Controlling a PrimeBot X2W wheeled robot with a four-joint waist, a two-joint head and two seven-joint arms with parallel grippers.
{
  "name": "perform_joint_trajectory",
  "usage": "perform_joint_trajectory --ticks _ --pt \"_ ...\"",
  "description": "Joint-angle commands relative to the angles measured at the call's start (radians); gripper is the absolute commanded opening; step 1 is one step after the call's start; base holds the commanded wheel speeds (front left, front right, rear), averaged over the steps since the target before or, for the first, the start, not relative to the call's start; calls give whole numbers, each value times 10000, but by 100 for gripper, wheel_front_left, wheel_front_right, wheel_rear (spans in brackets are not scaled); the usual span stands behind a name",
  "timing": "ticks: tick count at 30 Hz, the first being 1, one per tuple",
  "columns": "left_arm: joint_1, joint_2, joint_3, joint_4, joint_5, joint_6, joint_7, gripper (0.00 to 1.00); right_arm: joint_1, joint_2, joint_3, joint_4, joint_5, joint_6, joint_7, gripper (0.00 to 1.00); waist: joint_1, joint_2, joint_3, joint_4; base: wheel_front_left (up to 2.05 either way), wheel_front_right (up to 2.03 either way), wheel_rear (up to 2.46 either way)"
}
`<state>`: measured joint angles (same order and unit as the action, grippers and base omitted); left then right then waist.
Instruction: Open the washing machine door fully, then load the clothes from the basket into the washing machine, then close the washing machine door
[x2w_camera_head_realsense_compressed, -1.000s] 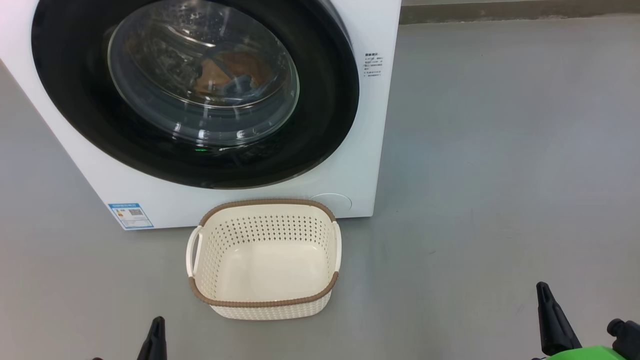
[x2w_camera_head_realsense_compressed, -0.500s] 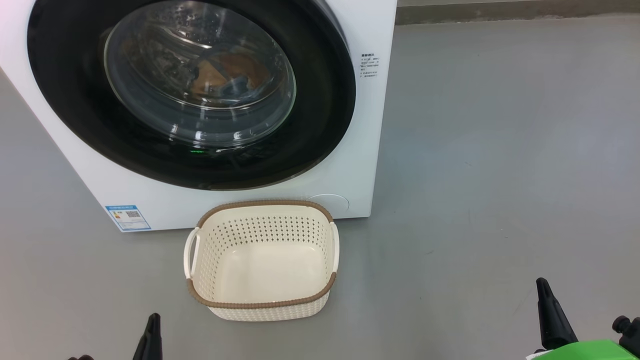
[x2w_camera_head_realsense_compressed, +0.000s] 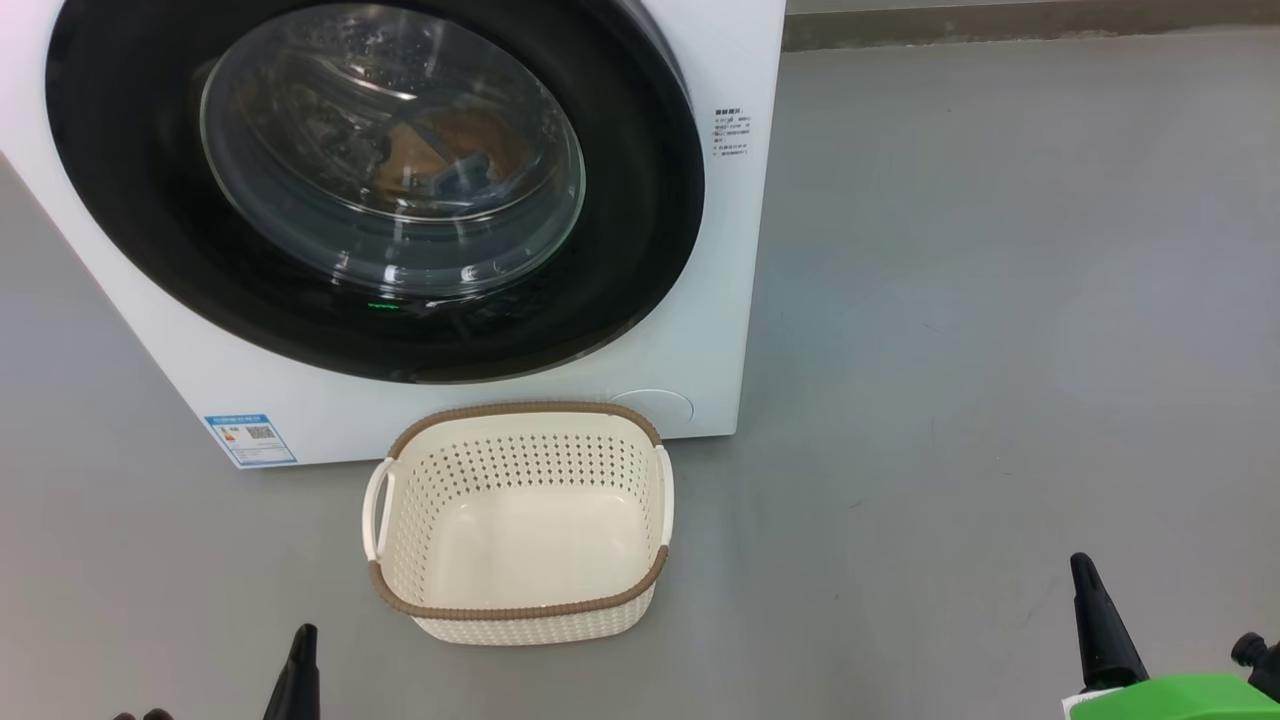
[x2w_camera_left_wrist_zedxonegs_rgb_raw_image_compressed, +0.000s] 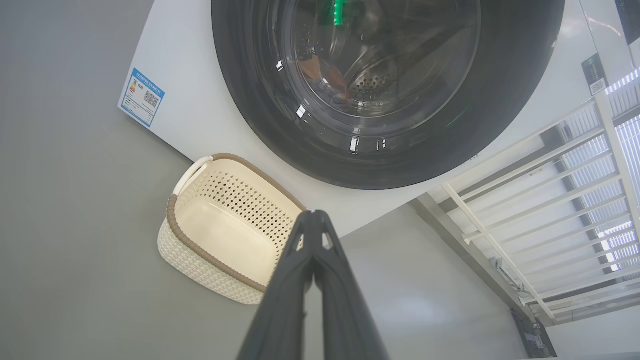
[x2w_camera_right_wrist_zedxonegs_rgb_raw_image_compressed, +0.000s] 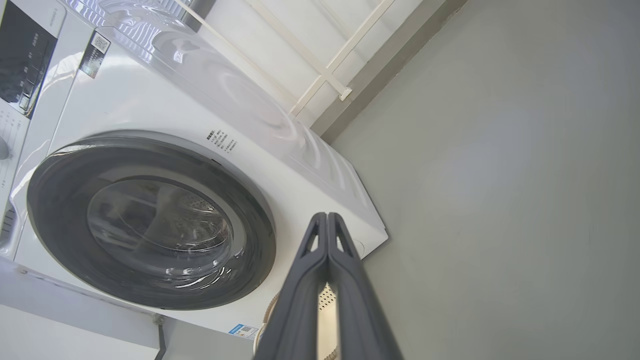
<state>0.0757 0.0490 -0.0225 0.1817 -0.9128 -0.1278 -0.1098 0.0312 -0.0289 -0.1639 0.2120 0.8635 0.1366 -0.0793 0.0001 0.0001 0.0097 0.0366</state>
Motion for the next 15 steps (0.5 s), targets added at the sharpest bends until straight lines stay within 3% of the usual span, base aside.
perform_joint_trajectory --ticks 1,15 --pt "-534 193 236 -151 -358 -15 83 0 -512 -121 186 -196 378 -30 84 0 -1 -1 -2 -10 0 0 0" --pt "-817 232 379 19 -1933 -18 477 0 -709 -142 257 -79 1966 -36 498 0 -1 -1 -16 -90 0 0 0"
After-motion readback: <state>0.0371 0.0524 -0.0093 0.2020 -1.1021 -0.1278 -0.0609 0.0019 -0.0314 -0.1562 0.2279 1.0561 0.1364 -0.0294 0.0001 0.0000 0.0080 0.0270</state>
